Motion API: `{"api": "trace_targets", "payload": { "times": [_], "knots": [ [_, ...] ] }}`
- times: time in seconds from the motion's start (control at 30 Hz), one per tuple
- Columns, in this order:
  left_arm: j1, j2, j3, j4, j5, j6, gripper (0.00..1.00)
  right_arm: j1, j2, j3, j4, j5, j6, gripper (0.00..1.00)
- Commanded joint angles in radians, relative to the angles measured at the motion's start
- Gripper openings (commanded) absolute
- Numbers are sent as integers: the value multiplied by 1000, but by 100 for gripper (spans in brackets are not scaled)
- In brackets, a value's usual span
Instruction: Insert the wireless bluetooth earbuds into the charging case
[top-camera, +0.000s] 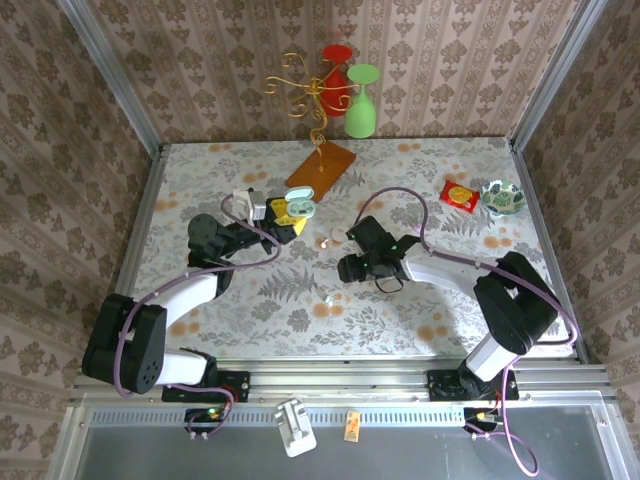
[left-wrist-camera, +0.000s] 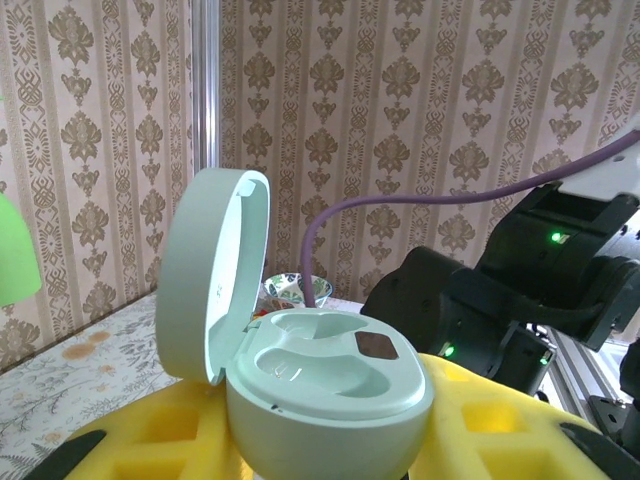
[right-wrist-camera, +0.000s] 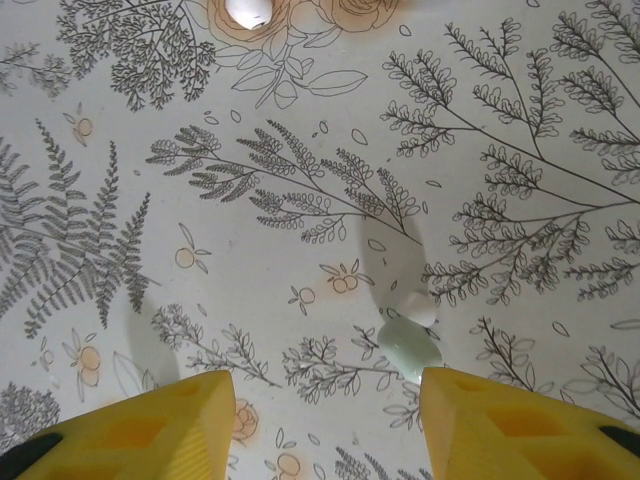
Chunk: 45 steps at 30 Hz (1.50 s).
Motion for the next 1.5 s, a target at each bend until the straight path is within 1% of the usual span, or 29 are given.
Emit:
{"api": "trace_targets", "payload": {
  "times": [0.0, 0.2, 0.43, 0.6, 0.7, 0.8, 0.9, 1.03, 1.07, 1.13, 1.2, 1.27, 1.4, 1.47],
  "knots": [
    [12, -19, 9, 55, 30, -19, 34, -2, 43, 40, -25, 19, -10, 54],
    [13, -30, 0, 54, 39, -17, 34, -14, 130, 97, -36, 33, -48, 57],
    [21, -50, -18, 36, 29, -6, 34, -14, 204, 151, -30, -36, -88, 60],
    [21, -59, -14, 15, 26, 6, 34, -7, 193, 144, -25, -94, -120, 58],
    [23, -53, -8, 16, 30, 8, 34, -2, 180, 131, -23, -160, -150, 59],
    [26, -54, -8, 19, 31, 10, 34, 3, 148, 114, -14, -176, -167, 59],
    [28, -57, -10, 19, 30, 10, 34, 9, 87, 60, 53, -143, -152, 61],
    [29, -58, -14, 21, 30, 11, 34, 11, -14, -52, 195, -37, -60, 67],
    [27, -57, -15, 21, 31, 12, 34, 11, -36, -82, 228, -8, -37, 67],
    [28, -55, -14, 24, 30, 10, 34, 12, -65, -127, 266, 8, -16, 67],
    [27, -55, -15, 26, 31, 8, 34, 18, -73, -139, 254, 10, -19, 66],
    [27, -53, -15, 28, 31, 6, 34, 31, -69, -129, 212, 15, -59, 66],
    [28, -49, -13, 33, 35, 6, 34, 37, -2, -42, 84, -16, -165, 66],
    [28, -51, -14, 33, 35, 8, 34, 36, 34, -2, 38, -11, -209, 65]
  ]
}}
